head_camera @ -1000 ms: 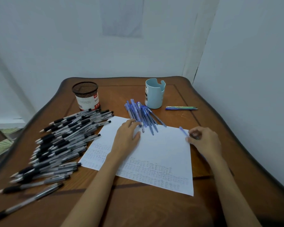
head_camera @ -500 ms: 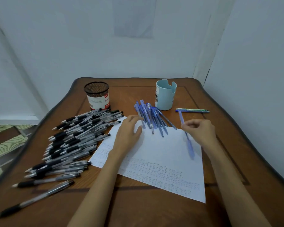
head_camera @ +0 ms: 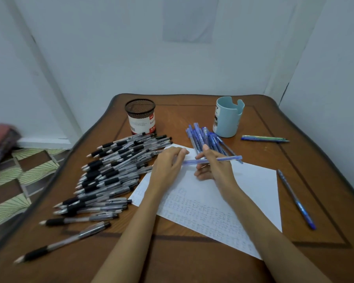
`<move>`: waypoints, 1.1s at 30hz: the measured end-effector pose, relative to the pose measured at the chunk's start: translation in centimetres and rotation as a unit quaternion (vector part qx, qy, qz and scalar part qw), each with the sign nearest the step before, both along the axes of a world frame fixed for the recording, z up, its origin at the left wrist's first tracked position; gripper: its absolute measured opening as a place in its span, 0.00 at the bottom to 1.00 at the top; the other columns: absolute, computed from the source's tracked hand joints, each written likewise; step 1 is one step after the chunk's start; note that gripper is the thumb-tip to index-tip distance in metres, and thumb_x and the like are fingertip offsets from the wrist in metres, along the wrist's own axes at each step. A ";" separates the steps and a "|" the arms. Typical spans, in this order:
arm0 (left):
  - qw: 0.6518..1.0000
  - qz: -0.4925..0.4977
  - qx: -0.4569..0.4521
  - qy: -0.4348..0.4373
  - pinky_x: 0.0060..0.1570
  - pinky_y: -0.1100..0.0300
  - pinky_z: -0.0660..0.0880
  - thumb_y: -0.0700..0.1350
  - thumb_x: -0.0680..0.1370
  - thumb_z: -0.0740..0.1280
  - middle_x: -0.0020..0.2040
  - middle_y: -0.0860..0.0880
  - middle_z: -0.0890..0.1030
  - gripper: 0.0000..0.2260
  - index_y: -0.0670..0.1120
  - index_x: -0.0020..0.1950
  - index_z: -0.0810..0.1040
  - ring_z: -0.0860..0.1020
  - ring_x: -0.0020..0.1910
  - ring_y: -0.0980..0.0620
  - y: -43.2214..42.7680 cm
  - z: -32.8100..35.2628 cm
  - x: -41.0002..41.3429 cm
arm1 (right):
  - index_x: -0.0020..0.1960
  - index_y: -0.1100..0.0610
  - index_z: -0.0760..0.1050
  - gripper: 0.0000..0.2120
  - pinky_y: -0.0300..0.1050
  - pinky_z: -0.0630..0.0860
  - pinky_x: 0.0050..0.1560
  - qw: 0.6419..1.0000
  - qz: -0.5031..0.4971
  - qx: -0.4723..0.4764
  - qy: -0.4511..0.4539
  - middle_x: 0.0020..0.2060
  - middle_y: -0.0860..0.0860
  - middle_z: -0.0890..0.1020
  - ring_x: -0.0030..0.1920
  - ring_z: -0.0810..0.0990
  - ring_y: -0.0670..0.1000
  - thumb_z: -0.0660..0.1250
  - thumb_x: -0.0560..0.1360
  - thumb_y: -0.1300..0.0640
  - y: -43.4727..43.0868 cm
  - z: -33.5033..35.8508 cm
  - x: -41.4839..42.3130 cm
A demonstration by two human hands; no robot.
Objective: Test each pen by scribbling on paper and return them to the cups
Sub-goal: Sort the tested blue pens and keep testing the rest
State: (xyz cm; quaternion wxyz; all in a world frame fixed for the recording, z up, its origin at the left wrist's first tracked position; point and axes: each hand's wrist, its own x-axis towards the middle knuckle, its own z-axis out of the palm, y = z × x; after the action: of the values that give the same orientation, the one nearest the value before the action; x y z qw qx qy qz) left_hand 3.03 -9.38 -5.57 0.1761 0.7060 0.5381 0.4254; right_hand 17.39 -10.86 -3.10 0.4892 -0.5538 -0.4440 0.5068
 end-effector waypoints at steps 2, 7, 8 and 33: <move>0.999 -0.025 0.009 0.025 0.44 0.57 0.70 0.53 0.79 0.54 0.45 0.50 0.81 0.19 0.44 0.49 0.80 0.76 0.44 0.53 -0.2 0.0 0.0 | 0.38 0.55 0.78 0.18 0.43 0.78 0.33 1.000 -0.011 -0.008 -0.009 0.29 0.54 0.80 0.28 0.78 0.51 0.60 0.78 0.45 0.2 0.2 0.0; 0.992 -0.080 0.051 0.081 0.47 0.63 0.68 0.58 0.78 0.53 0.48 0.53 0.80 0.21 0.47 0.54 0.79 0.74 0.48 0.58 -0.1 -0.5 -0.1 | 0.38 0.57 0.77 0.15 0.38 0.74 0.26 0.998 -0.014 -0.027 0.047 0.29 0.54 0.77 0.26 0.75 0.48 0.61 0.79 0.50 0.5 0.7 0.5; 0.992 -0.080 0.053 0.078 0.48 0.64 0.67 0.58 0.79 0.53 0.49 0.53 0.80 0.20 0.48 0.55 0.78 0.73 0.48 0.59 0.1 -0.5 -0.1 | 0.39 0.57 0.77 0.15 0.38 0.74 0.27 0.998 -0.009 -0.027 0.062 0.29 0.55 0.77 0.27 0.75 0.49 0.61 0.79 0.50 0.6 0.8 0.6; 0.994 0.056 0.036 -0.092 0.44 0.74 0.71 0.35 0.78 0.61 0.48 0.54 0.79 0.09 0.43 0.50 0.80 0.75 0.46 0.63 1.2 -0.3 -1.5 | 0.41 0.58 0.72 0.11 0.39 0.75 0.25 0.980 -0.047 0.061 0.185 0.26 0.50 0.74 0.22 0.72 0.45 0.61 0.79 0.53 0.6 2.3 3.4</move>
State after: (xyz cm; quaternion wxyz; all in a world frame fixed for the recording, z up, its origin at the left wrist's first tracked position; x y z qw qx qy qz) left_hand 1.53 -8.16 -5.87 0.1753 0.6388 0.5423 0.5169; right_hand 20.79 -10.23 -0.79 0.6193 -0.4399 -0.3488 0.5489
